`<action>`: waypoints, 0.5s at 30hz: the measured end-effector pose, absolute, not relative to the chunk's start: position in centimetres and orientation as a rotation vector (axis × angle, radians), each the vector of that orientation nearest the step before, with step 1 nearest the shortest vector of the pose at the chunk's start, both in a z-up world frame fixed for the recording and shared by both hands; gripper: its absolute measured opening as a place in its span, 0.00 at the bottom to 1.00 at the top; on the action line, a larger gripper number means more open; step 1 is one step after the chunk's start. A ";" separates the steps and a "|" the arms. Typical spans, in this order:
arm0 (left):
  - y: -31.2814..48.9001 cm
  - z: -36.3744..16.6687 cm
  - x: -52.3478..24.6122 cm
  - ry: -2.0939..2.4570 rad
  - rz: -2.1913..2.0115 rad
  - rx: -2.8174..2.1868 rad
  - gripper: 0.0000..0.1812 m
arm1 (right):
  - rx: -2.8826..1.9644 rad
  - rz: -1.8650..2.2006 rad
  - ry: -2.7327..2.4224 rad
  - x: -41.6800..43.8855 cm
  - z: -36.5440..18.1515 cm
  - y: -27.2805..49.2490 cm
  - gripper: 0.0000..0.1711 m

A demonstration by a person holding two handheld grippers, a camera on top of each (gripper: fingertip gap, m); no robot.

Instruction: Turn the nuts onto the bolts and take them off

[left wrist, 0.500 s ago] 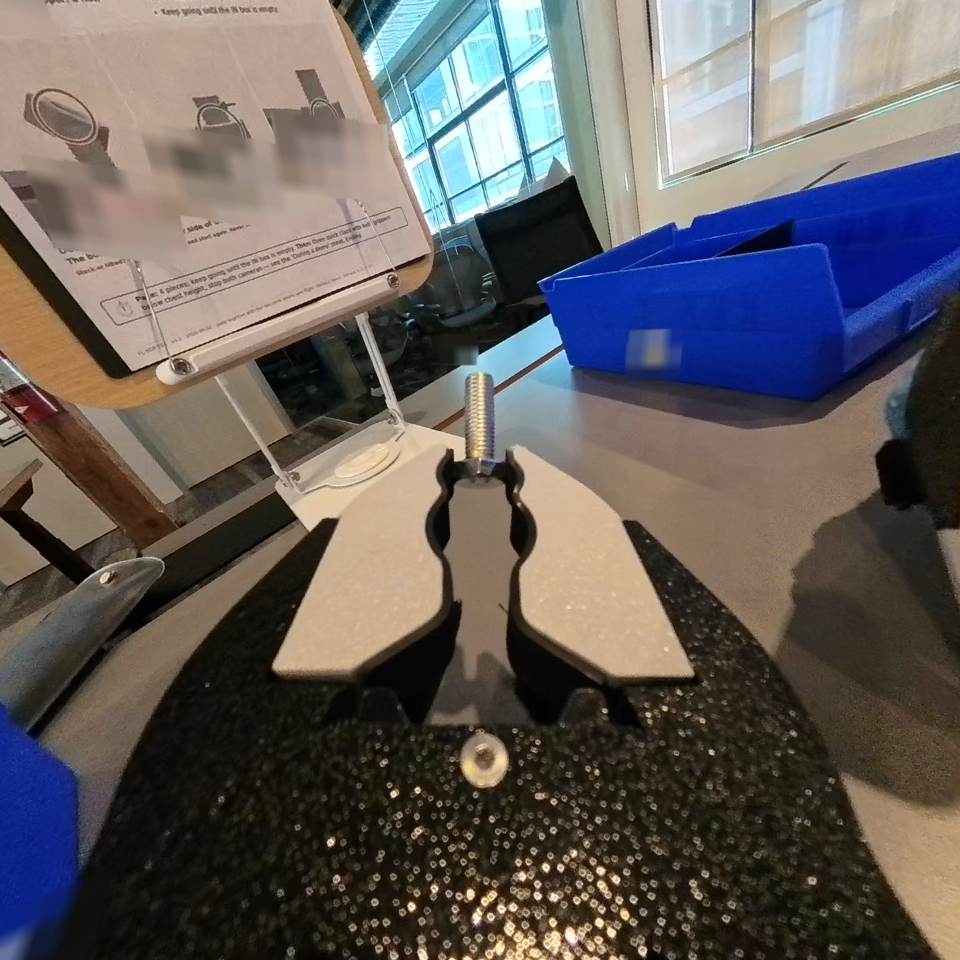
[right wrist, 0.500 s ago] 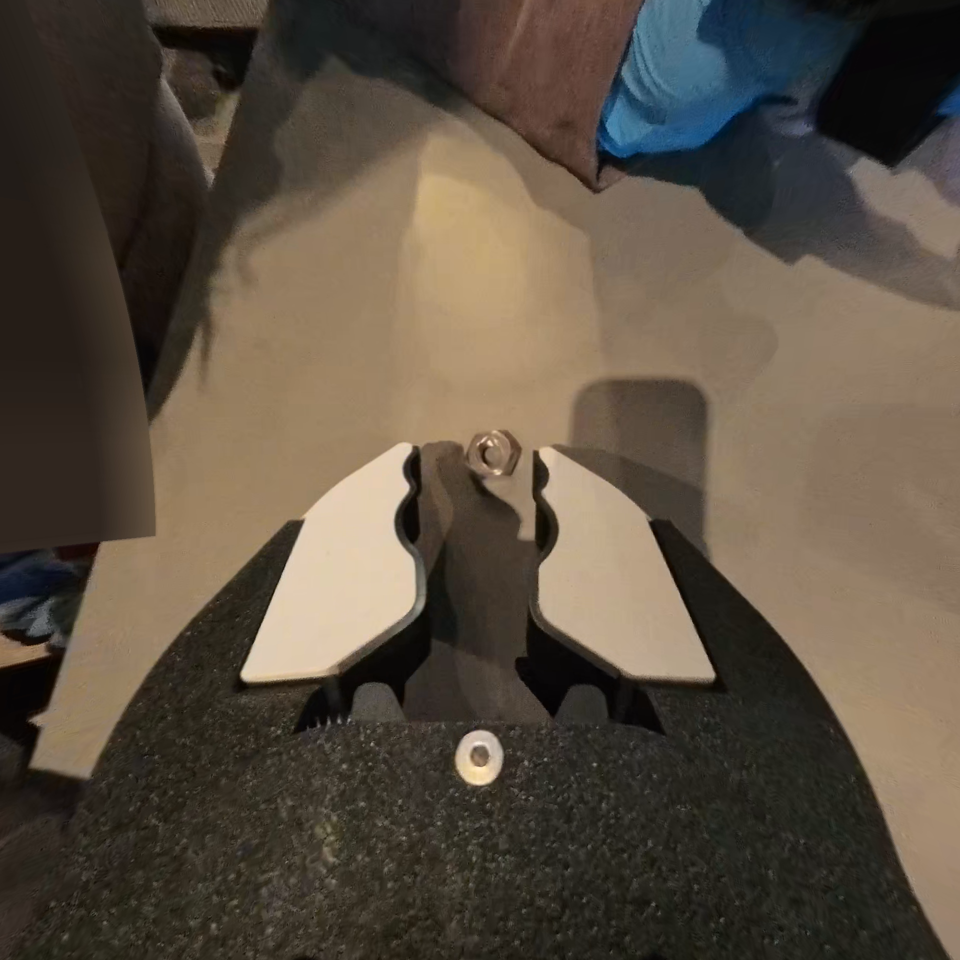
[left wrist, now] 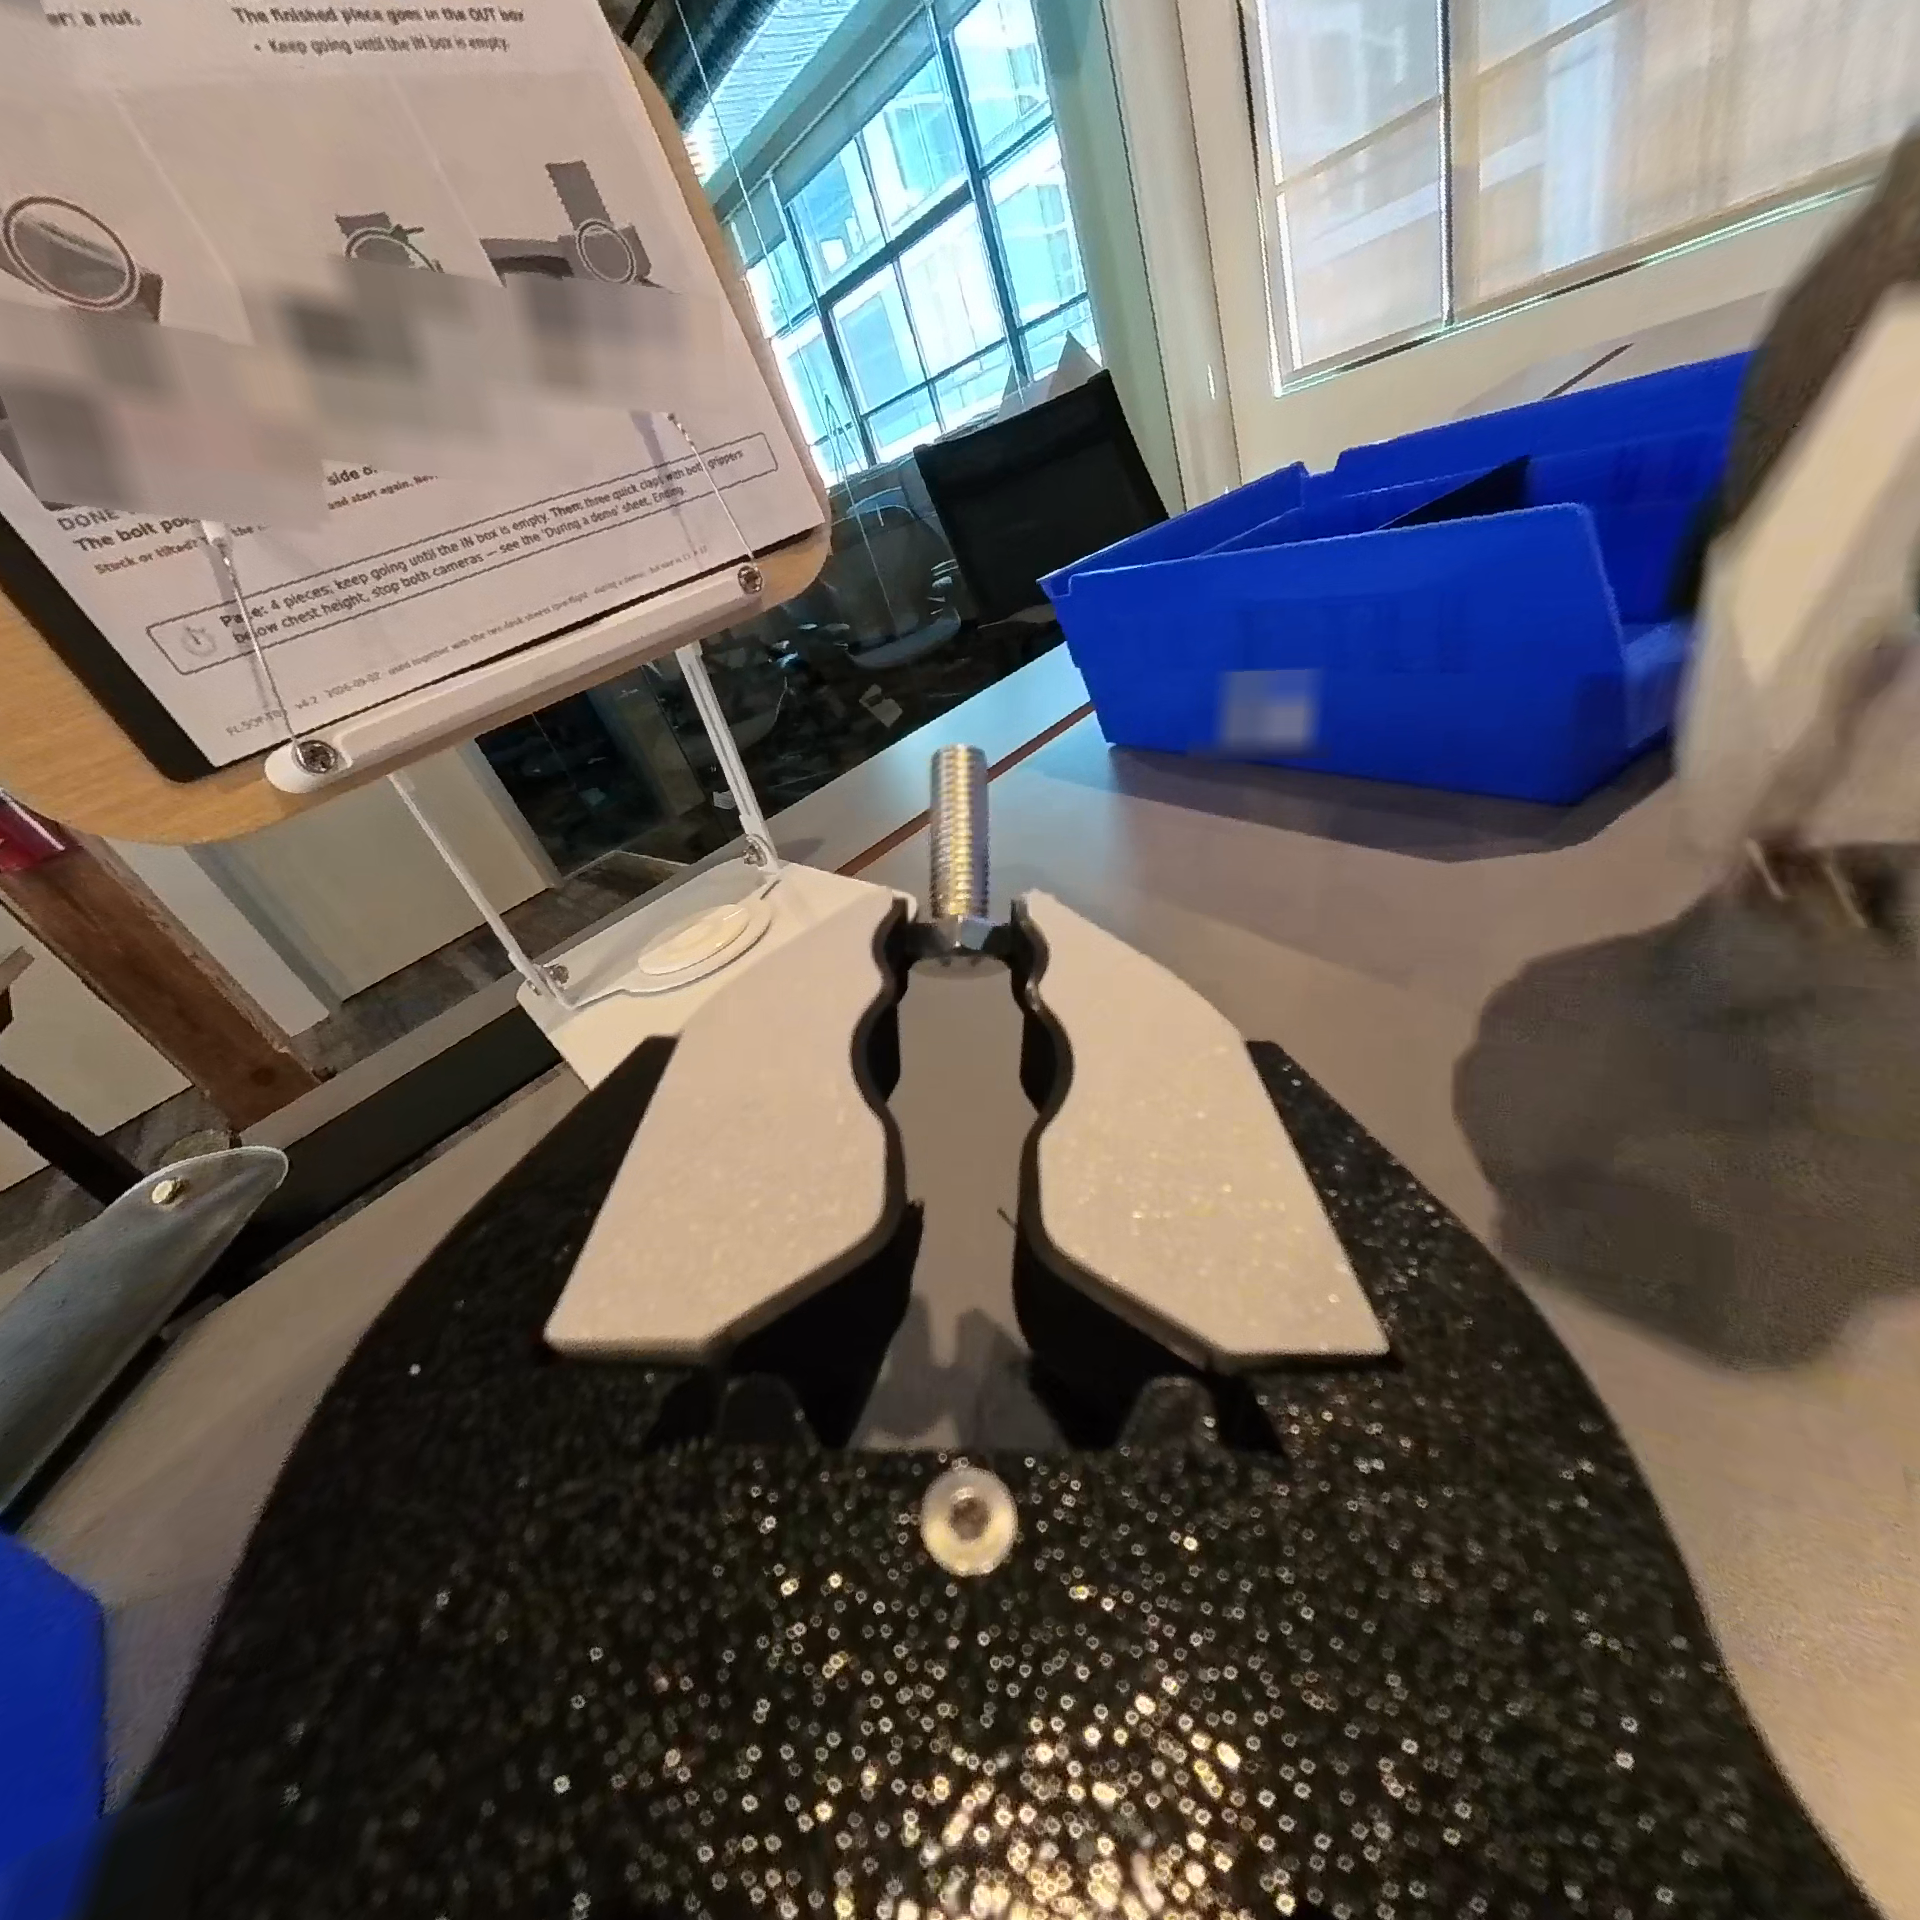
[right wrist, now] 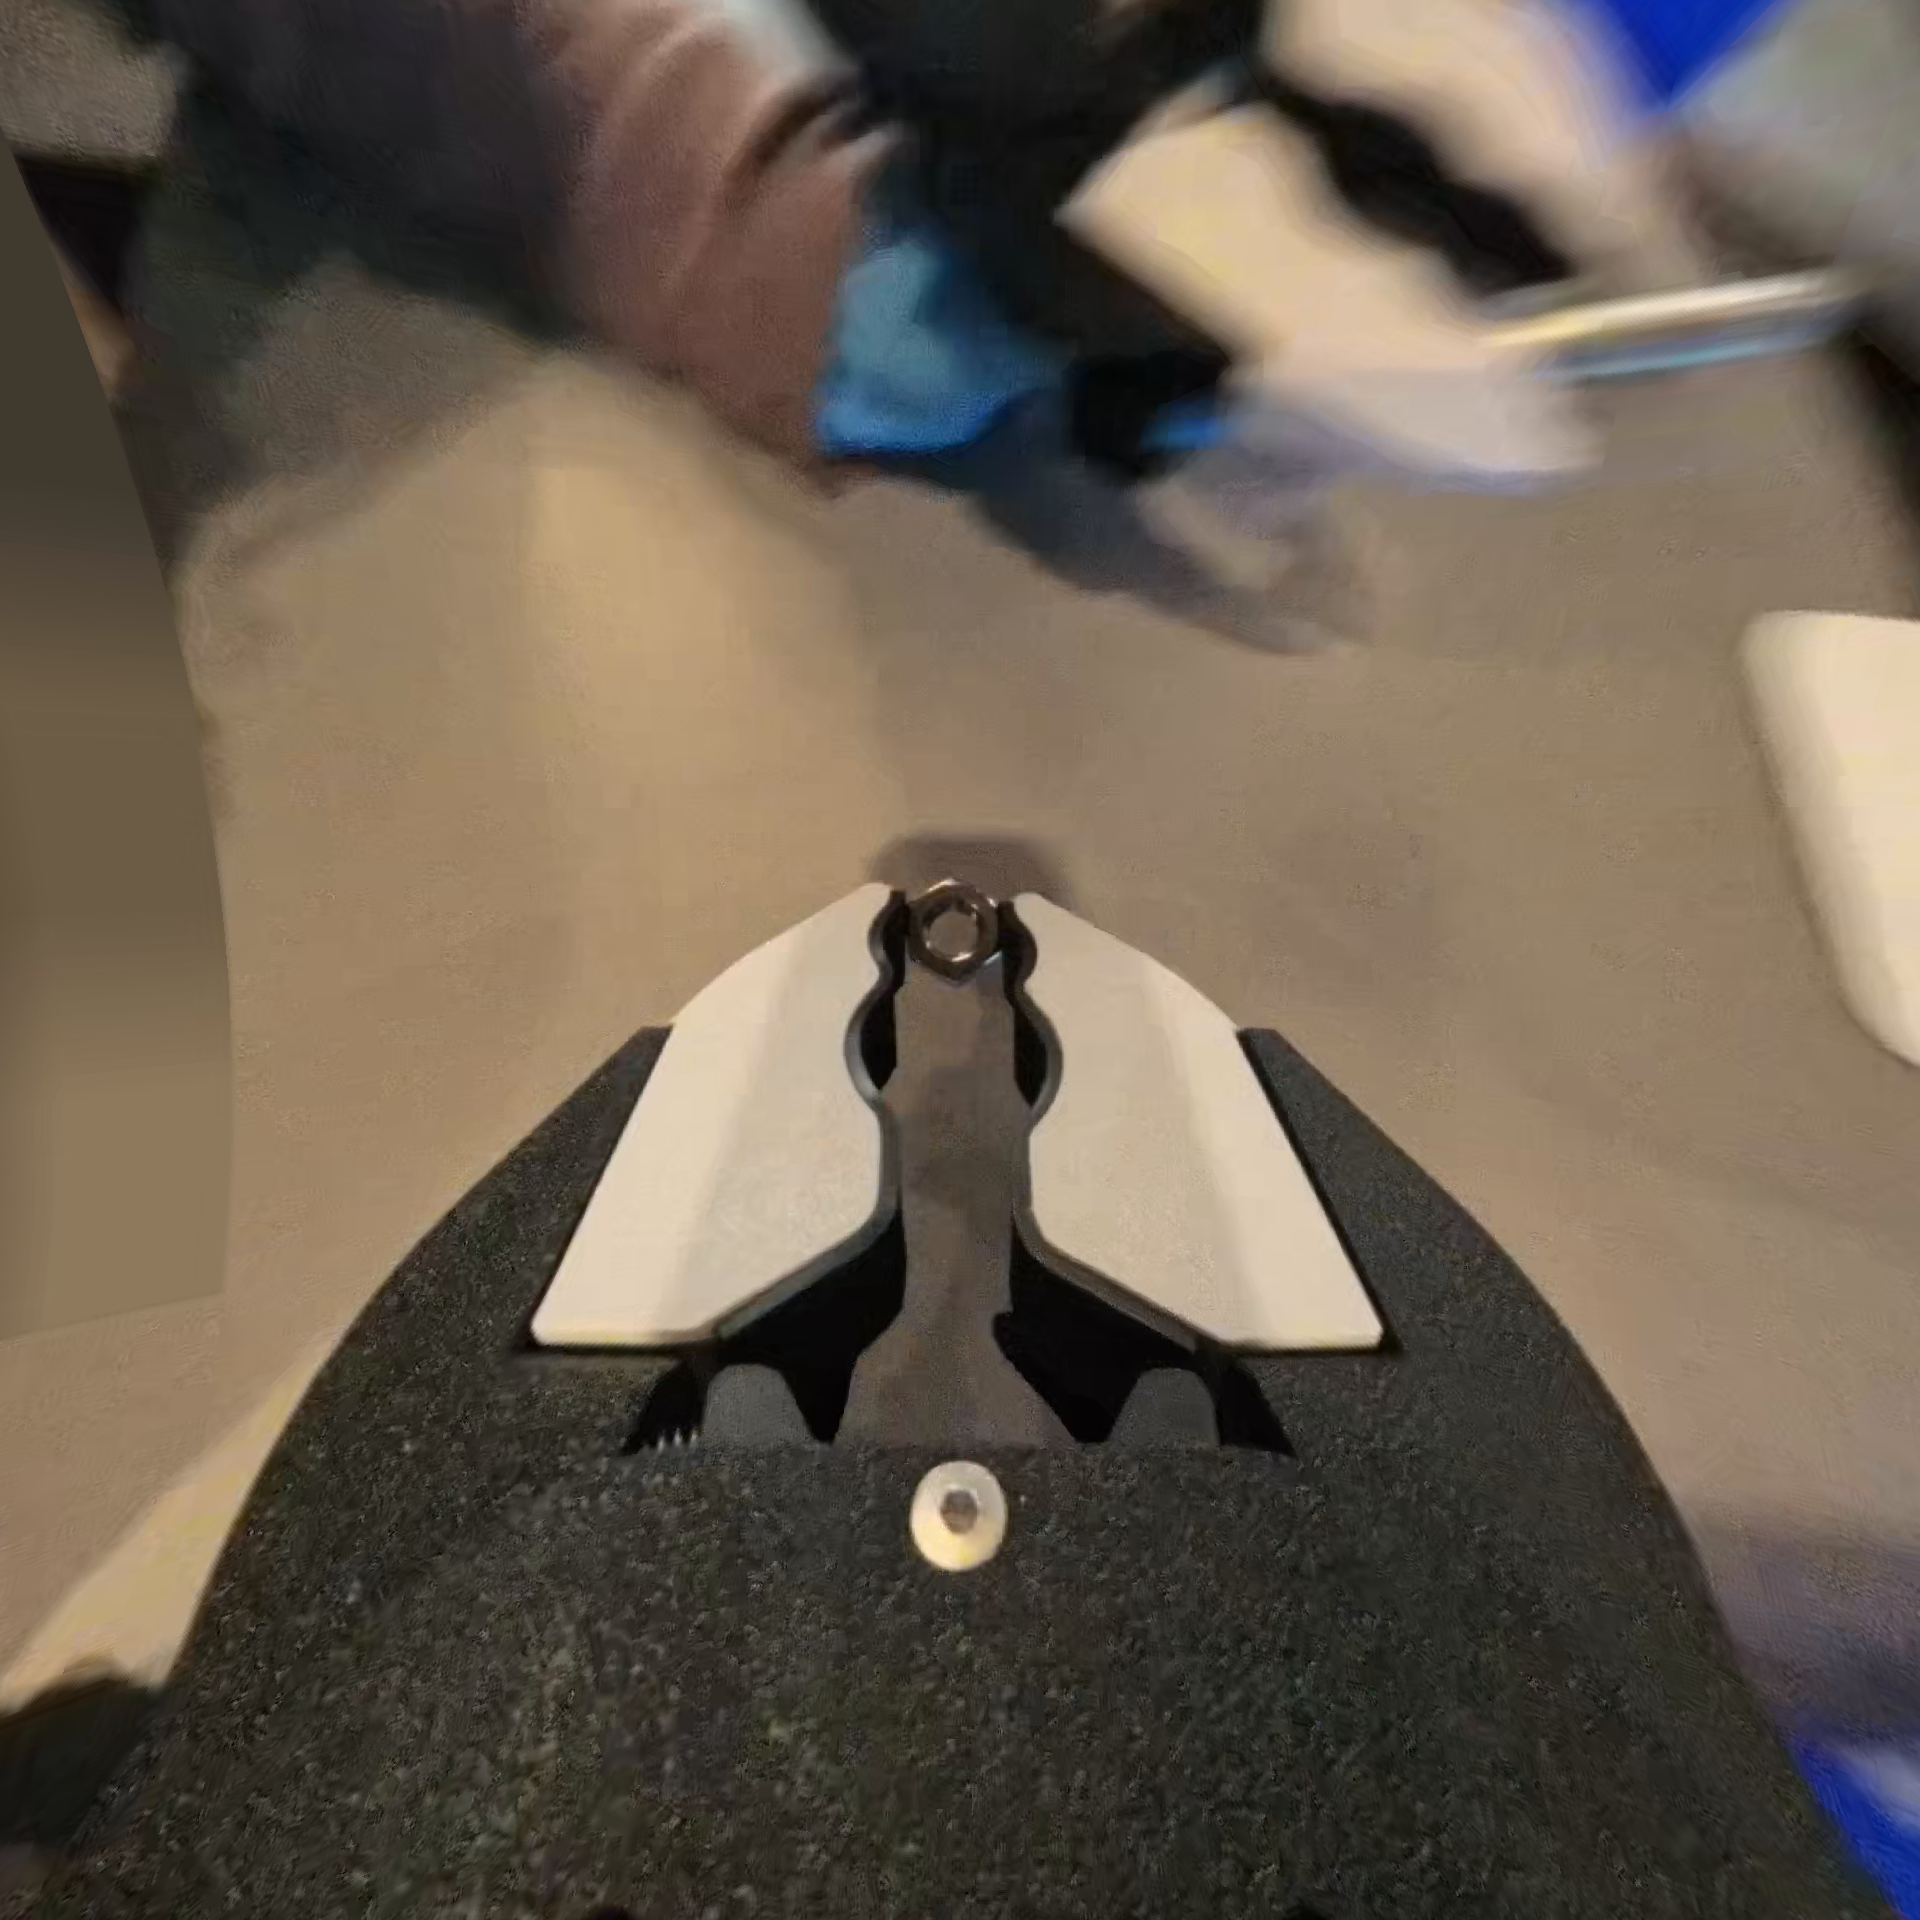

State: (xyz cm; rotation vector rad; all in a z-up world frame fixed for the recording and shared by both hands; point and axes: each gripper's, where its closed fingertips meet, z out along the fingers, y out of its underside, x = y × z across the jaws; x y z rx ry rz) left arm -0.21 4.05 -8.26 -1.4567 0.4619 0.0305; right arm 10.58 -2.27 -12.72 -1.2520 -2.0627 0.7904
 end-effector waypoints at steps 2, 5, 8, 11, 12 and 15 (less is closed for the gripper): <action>4.0 -8.2 0.1 0.470 0.029 -1.449 0.10 | -1.316 0.645 -1.701 12.8 -8.0 3.2 0.10; 3.9 -8.1 0.6 0.481 0.016 -1.440 0.10 | -1.501 0.345 -1.286 19.9 -4.8 11.0 0.10; 3.9 -8.1 1.5 0.499 0.000 -1.431 0.10 | -1.736 0.166 -1.191 24.8 -7.0 14.9 0.10; 3.6 -8.0 2.2 0.525 -0.004 -1.419 0.10 | -1.897 0.137 -1.246 26.0 -10.0 16.4 0.10; 3.6 -8.0 2.4 0.535 -0.007 -1.413 0.10 | -1.924 0.138 -1.280 26.0 -10.8 16.5 0.10; 3.3 -7.9 3.0 0.558 -0.016 -1.396 0.10 | -1.945 0.137 -1.338 25.4 -11.9 16.8 0.10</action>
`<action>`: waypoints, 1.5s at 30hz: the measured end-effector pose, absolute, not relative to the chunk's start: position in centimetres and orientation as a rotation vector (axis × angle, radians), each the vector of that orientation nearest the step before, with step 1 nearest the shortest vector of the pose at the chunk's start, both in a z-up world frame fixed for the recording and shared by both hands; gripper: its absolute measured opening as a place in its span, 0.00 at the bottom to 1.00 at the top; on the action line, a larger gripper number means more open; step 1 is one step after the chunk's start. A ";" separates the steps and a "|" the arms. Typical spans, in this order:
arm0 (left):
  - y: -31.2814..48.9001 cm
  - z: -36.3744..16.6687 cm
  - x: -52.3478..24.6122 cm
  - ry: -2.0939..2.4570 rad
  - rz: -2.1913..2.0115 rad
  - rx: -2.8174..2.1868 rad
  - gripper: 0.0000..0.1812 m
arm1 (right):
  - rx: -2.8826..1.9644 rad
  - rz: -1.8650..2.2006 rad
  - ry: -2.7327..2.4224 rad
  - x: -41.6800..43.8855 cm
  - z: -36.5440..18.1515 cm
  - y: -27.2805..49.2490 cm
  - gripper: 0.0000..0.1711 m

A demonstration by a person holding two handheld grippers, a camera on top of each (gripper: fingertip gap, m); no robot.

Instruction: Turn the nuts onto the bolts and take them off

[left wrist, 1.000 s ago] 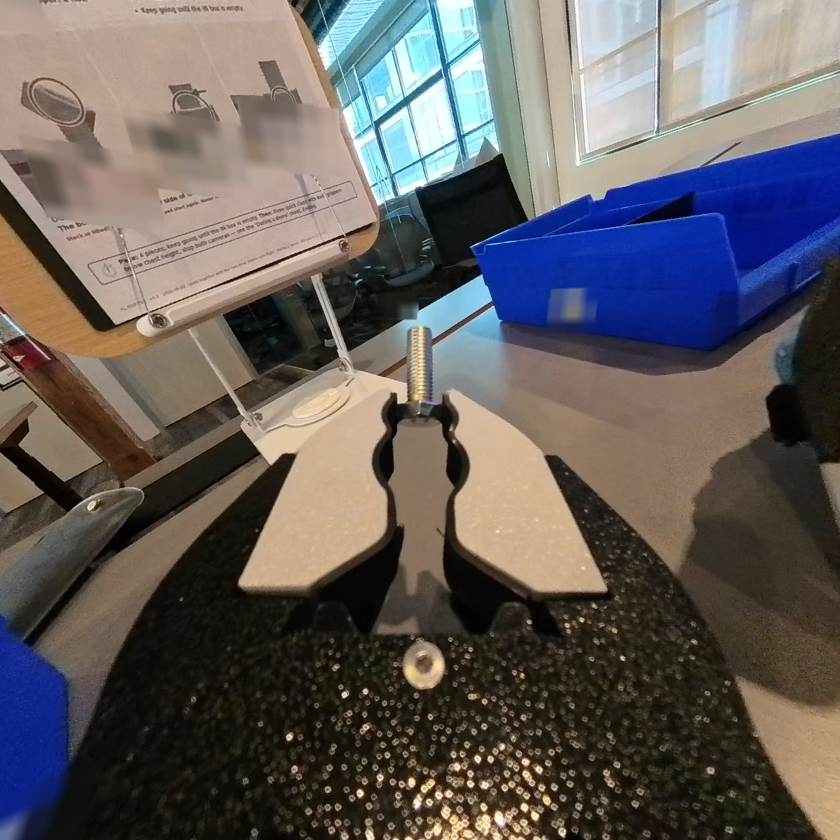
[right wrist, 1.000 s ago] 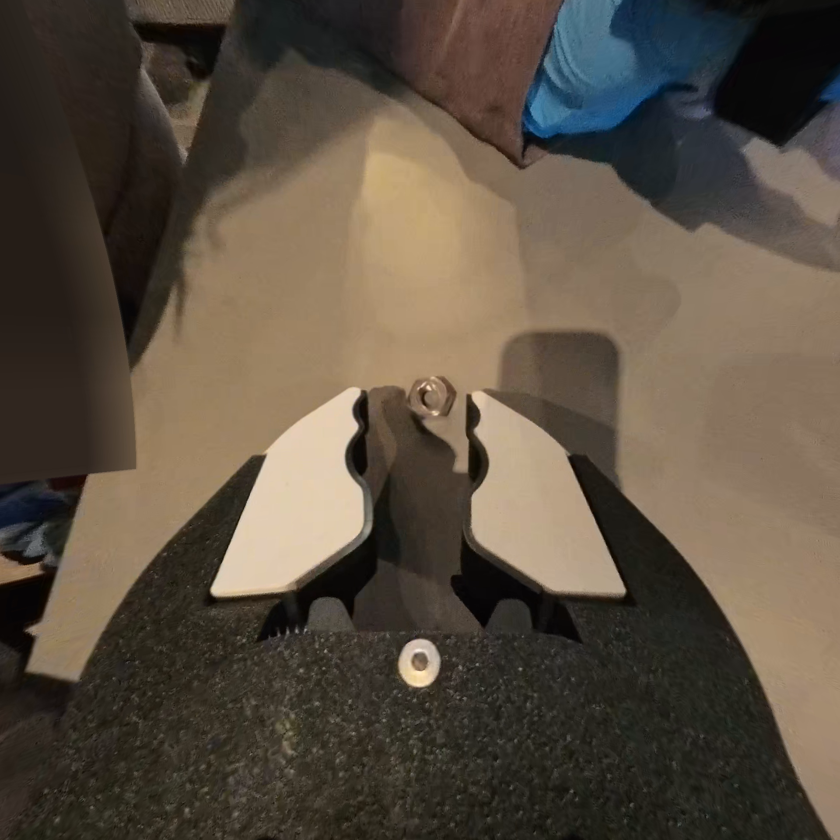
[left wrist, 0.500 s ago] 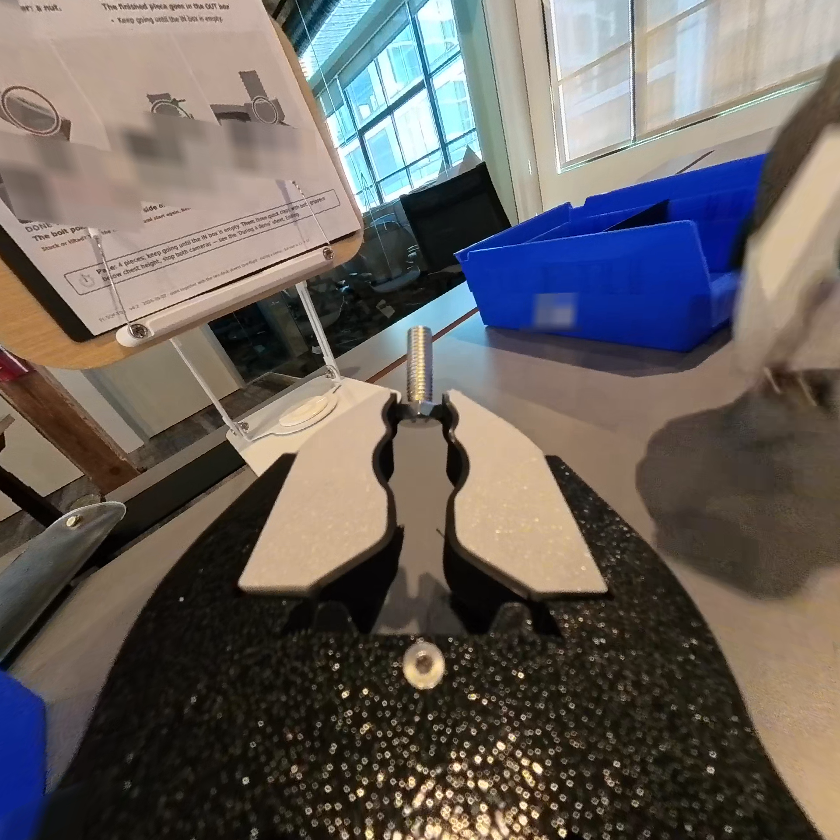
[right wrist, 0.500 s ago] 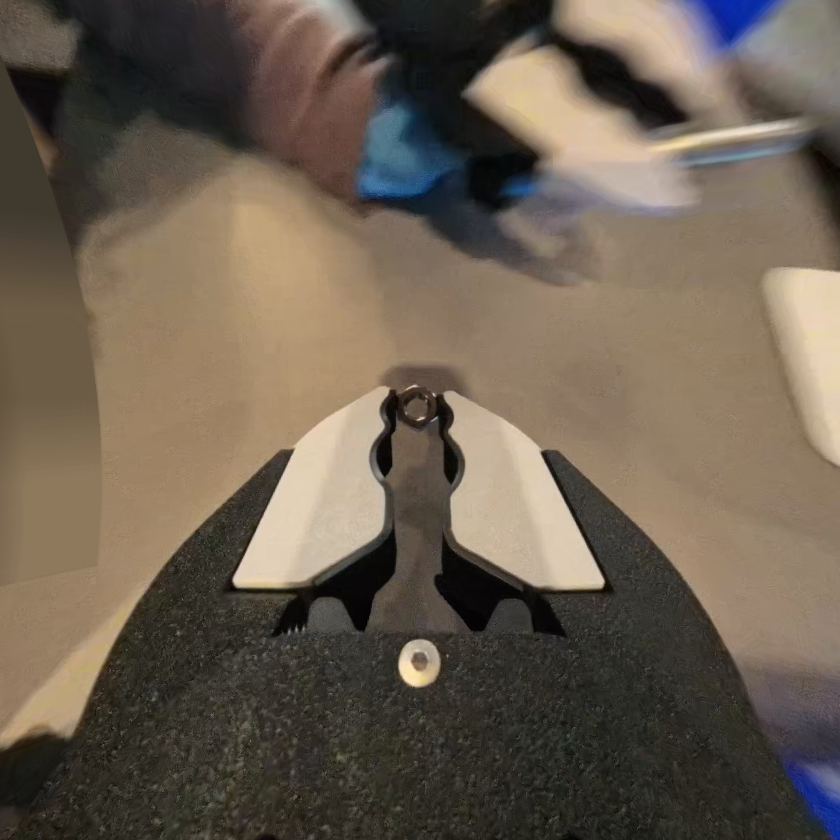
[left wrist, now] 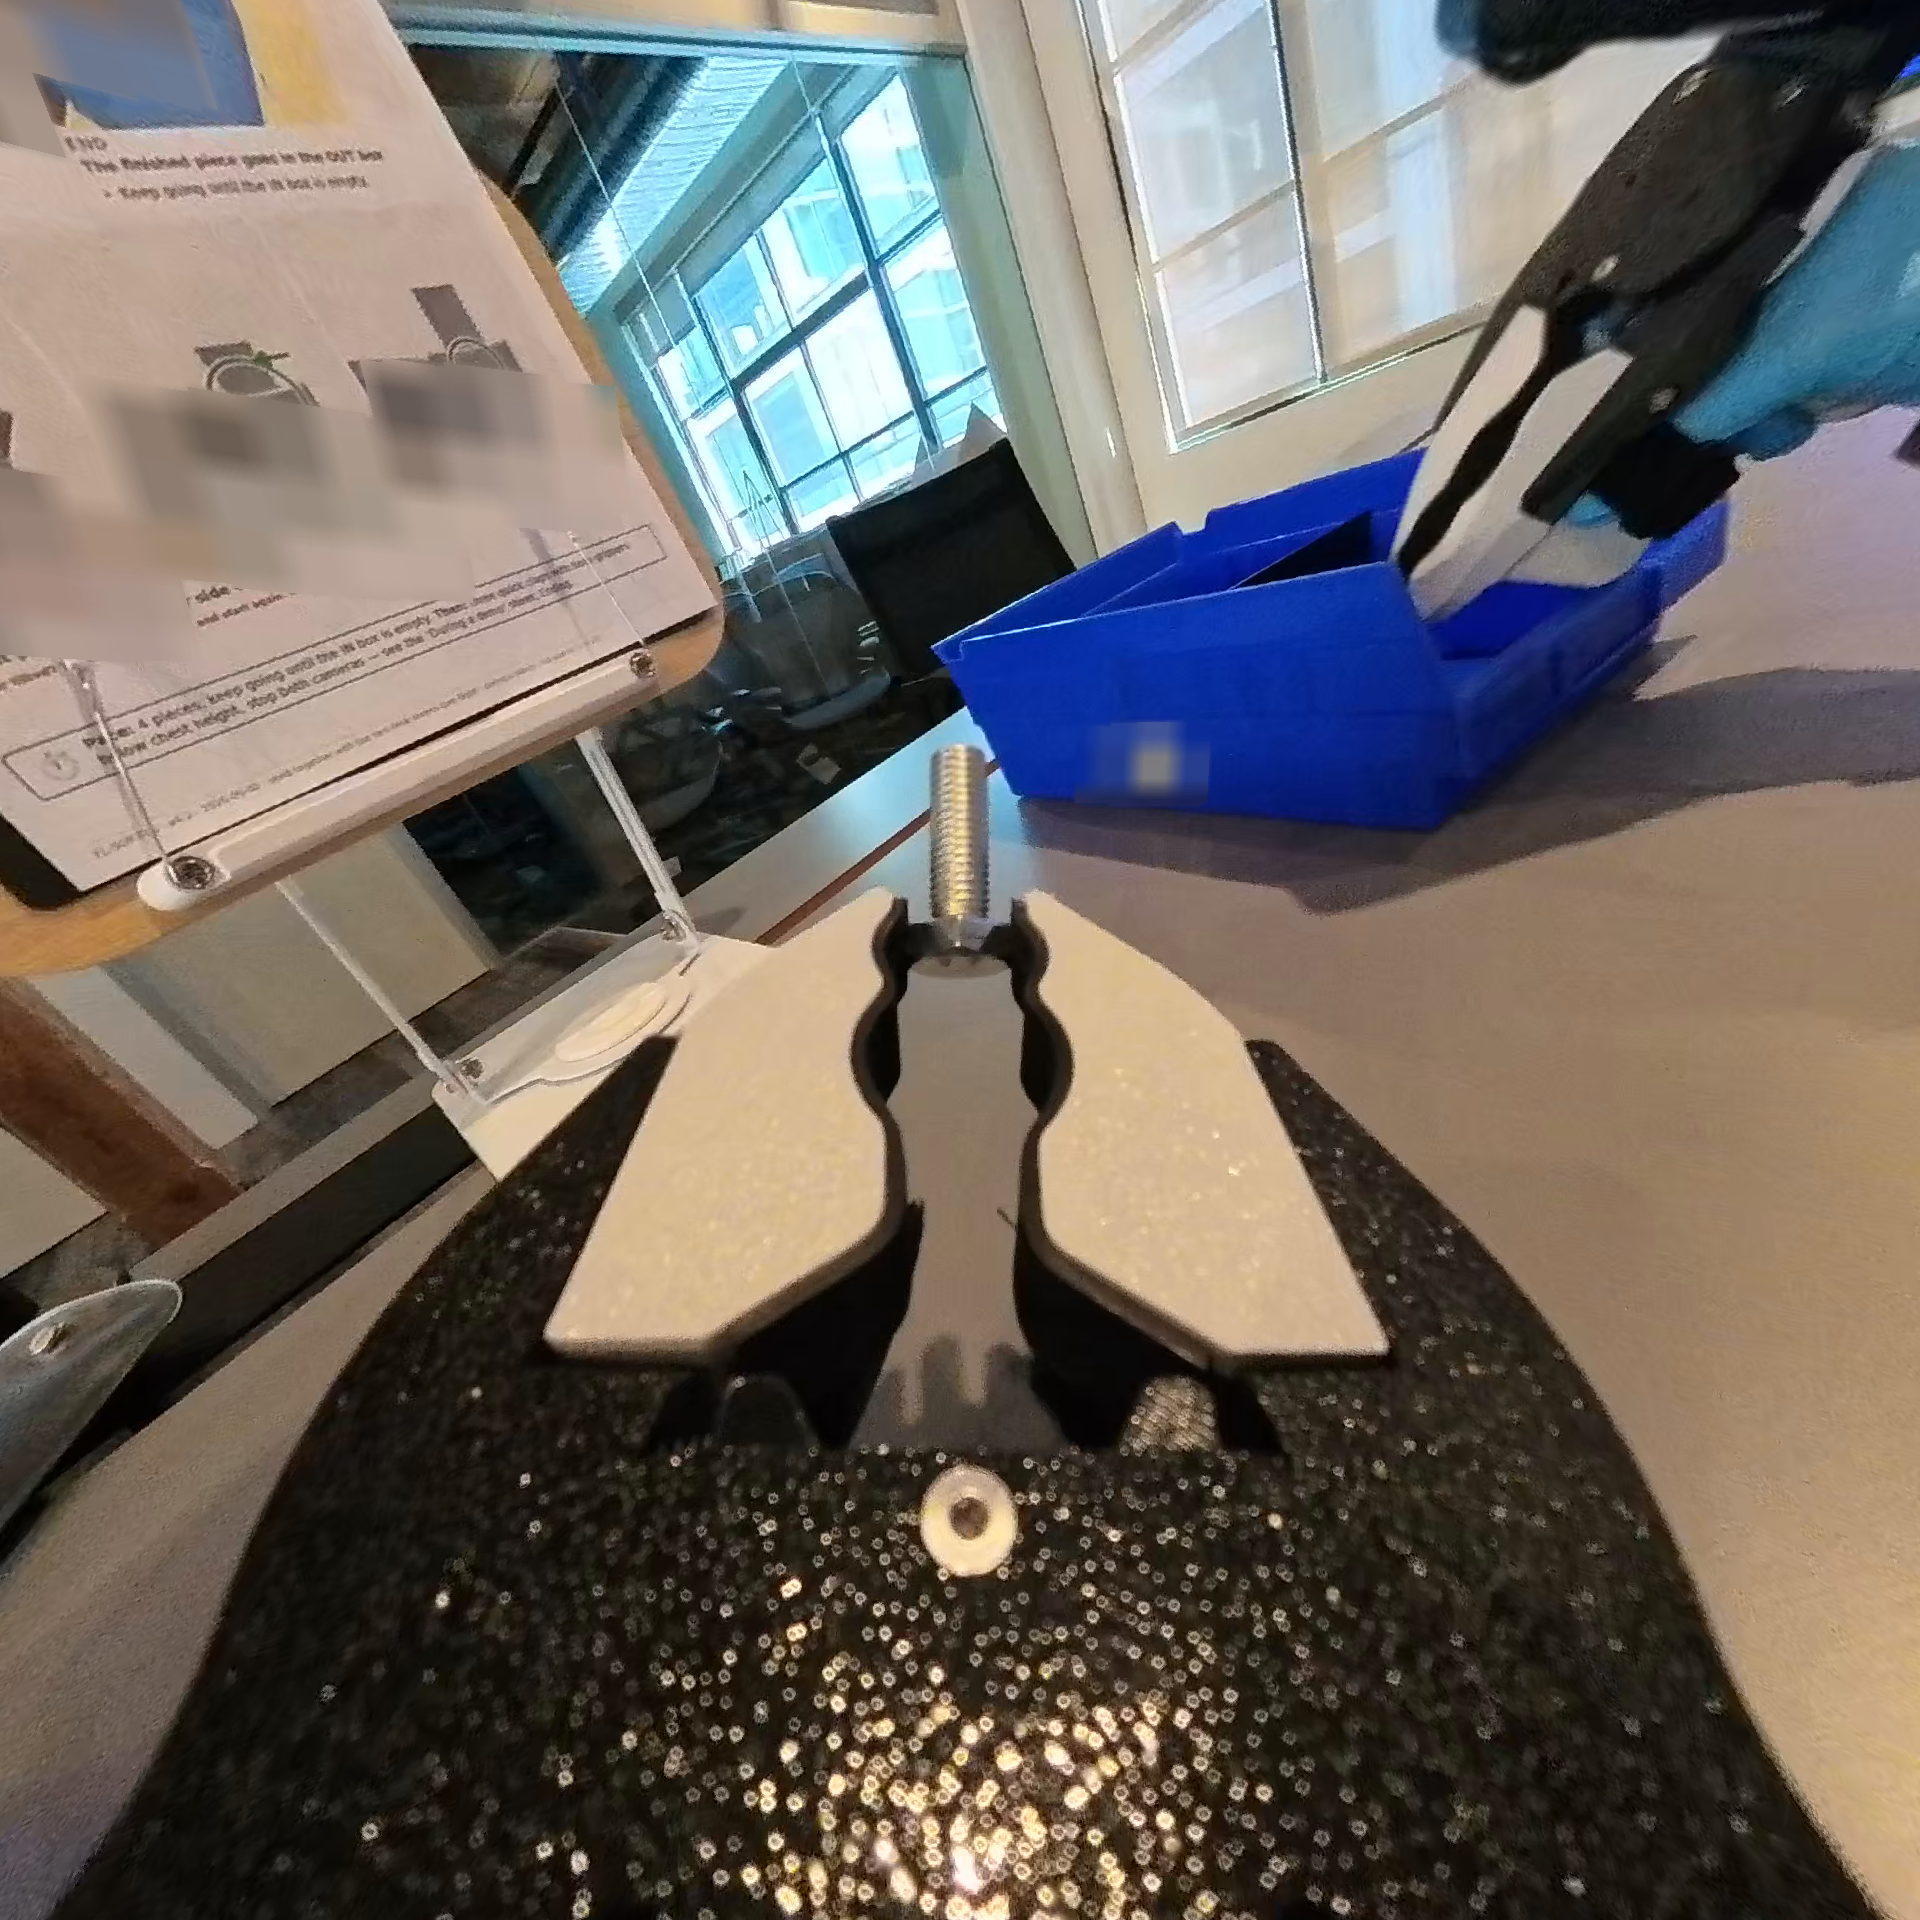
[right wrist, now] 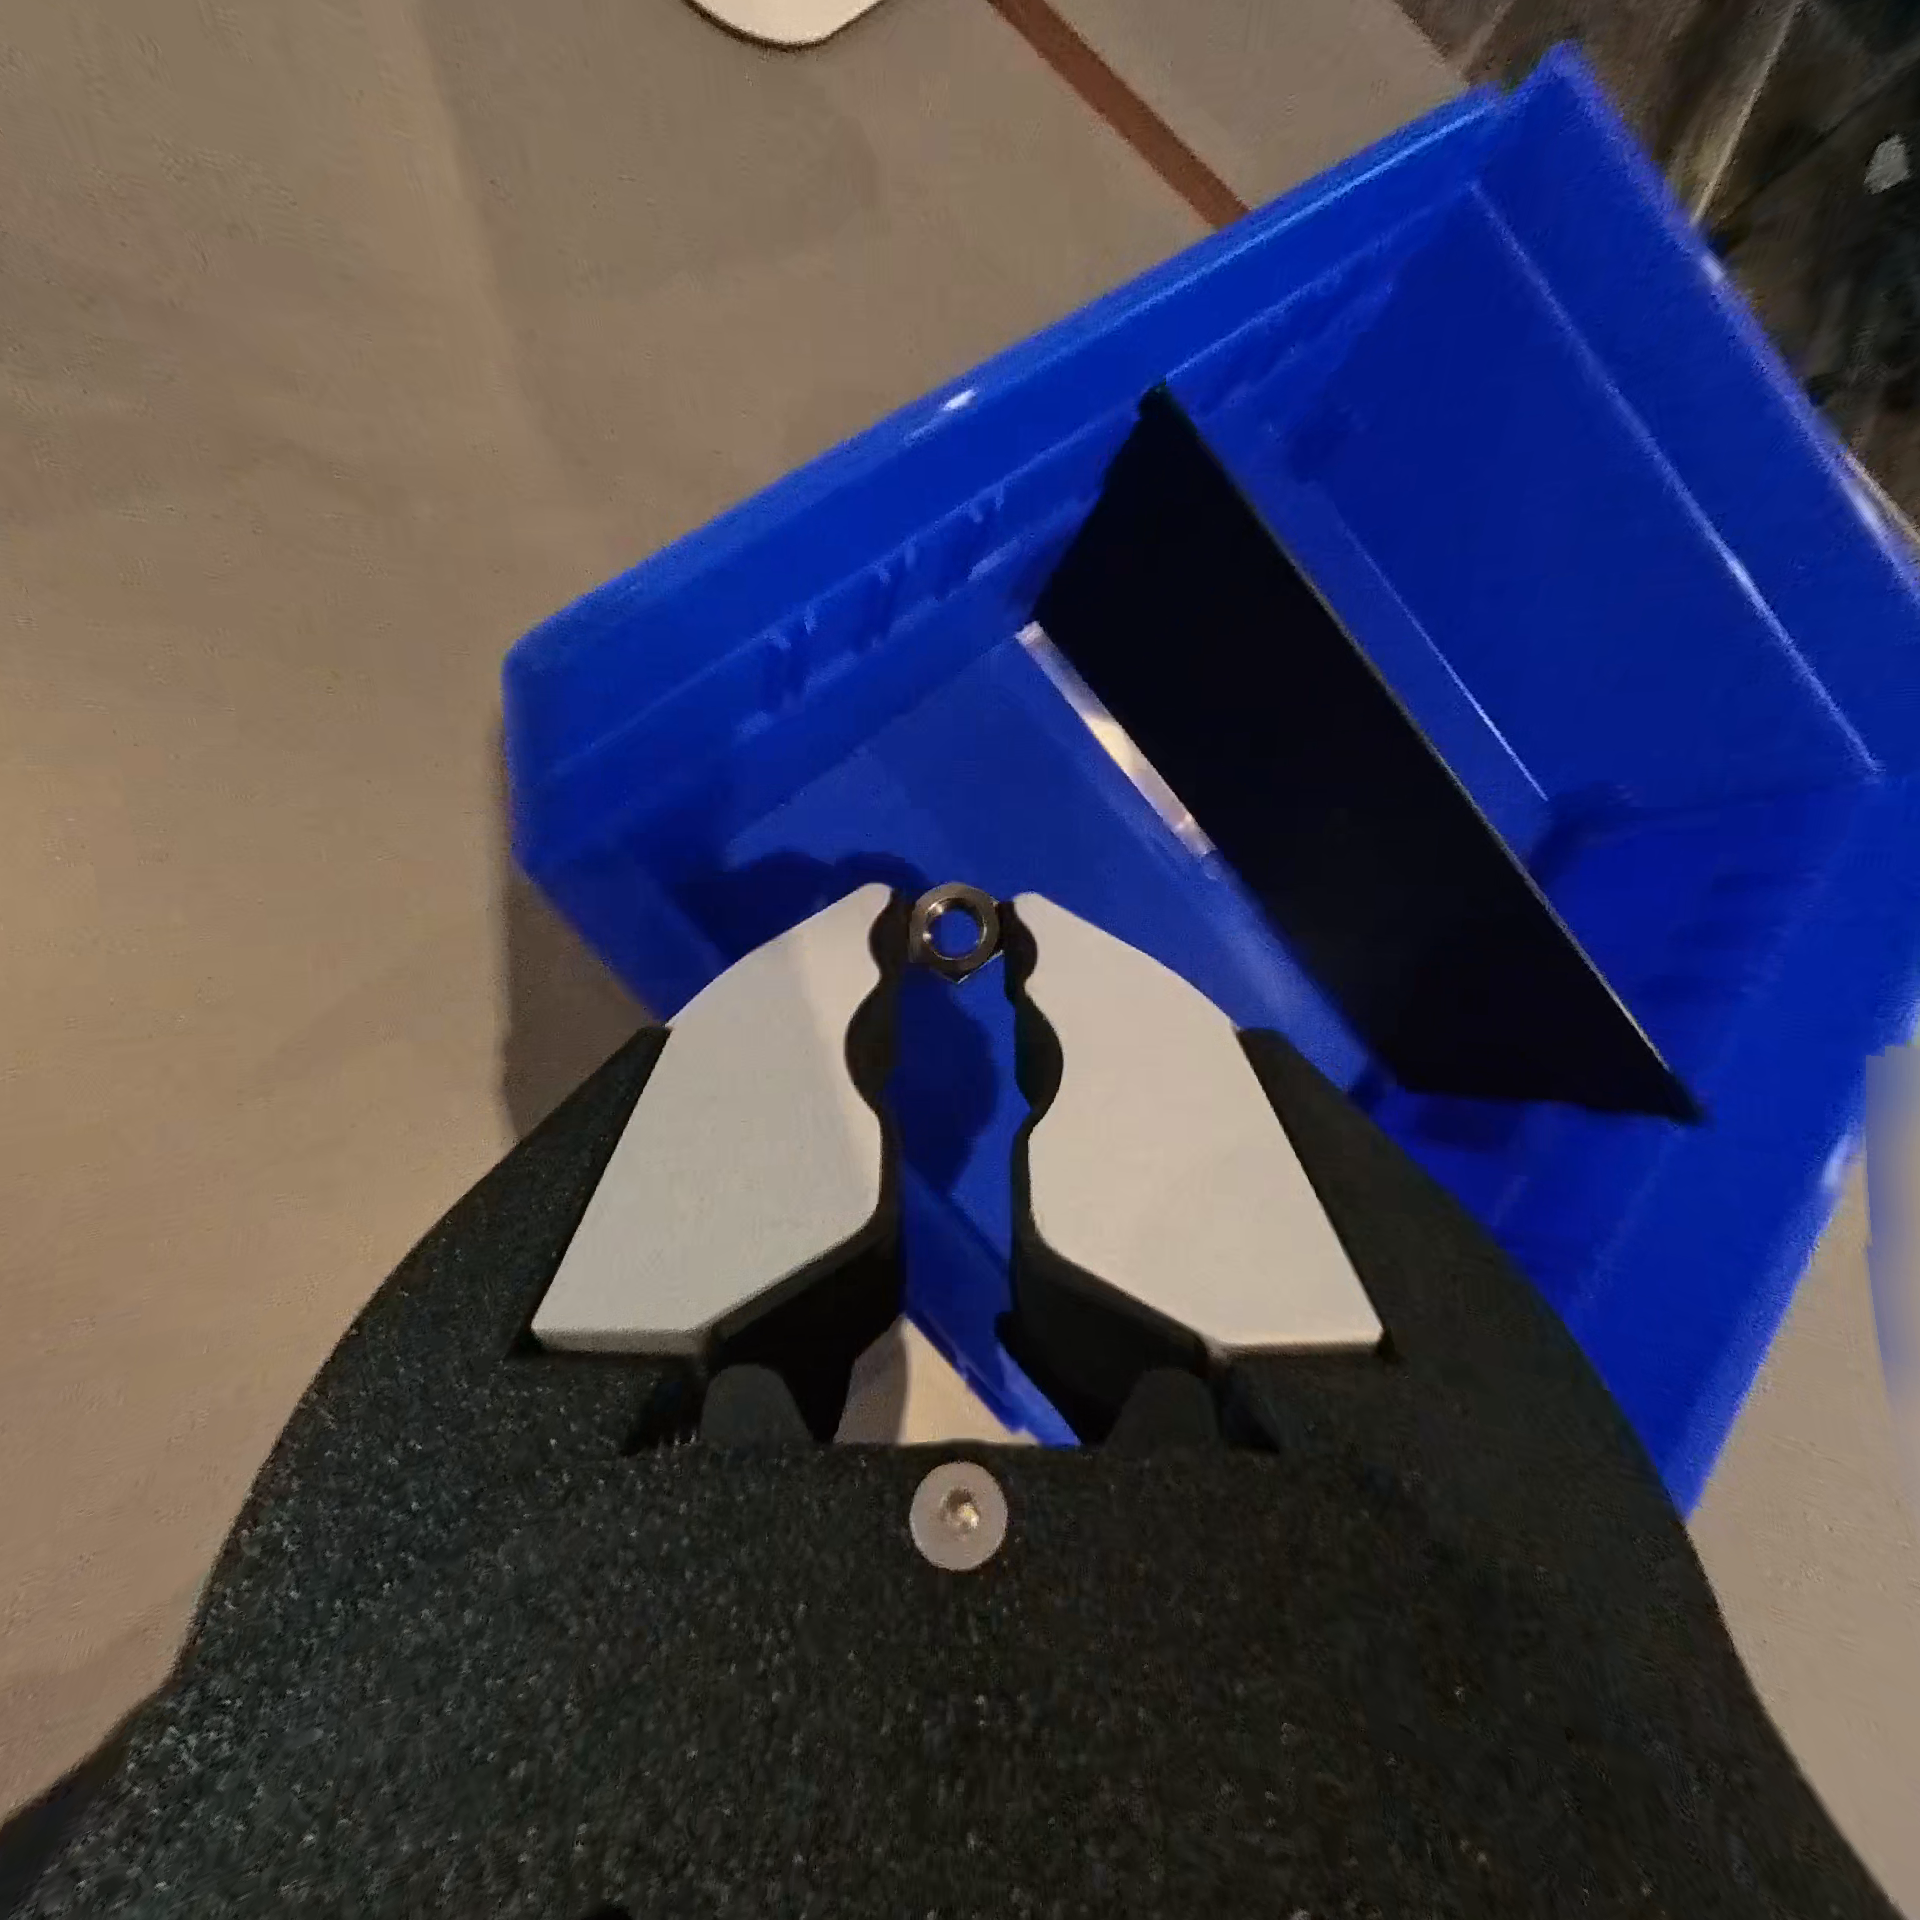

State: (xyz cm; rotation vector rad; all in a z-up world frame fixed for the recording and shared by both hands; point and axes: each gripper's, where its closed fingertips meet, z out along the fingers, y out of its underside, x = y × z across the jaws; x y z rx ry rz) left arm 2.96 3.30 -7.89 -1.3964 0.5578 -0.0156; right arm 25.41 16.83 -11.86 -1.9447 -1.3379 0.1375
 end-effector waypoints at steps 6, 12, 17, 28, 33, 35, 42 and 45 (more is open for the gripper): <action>3.2 -7.9 3.6 0.577 -0.036 -1.388 0.10 | -1.930 0.110 -1.385 24.8 -13.2 17.1 0.15; 2.9 -7.7 4.5 0.588 -0.067 -1.368 0.10 | -1.595 0.380 -1.254 20.1 -6.1 13.0 0.14; 2.2 -7.6 5.8 0.656 -0.074 -1.331 0.10 | -1.381 0.923 -1.421 9.5 -5.3 3.8 0.18; 1.4 -8.1 7.5 0.768 -0.062 -1.292 0.10 | -1.439 1.316 -1.420 6.3 -6.3 0.8 0.05; 1.6 -8.2 7.4 0.762 0.024 -1.264 0.18 | -1.401 1.031 -1.378 8.7 -4.1 4.3 0.05; 1.8 -8.5 7.5 0.771 0.030 -1.283 0.19 | -1.460 0.808 -1.280 11.7 -2.4 9.6 0.05; 2.5 -8.5 6.4 0.696 0.018 -1.331 0.18 | -2.064 0.390 -1.130 20.4 -7.1 28.1 0.06; 3.0 -8.5 5.5 0.637 -0.002 -1.366 0.17 | -2.239 0.377 -1.162 21.0 -10.1 30.3 0.06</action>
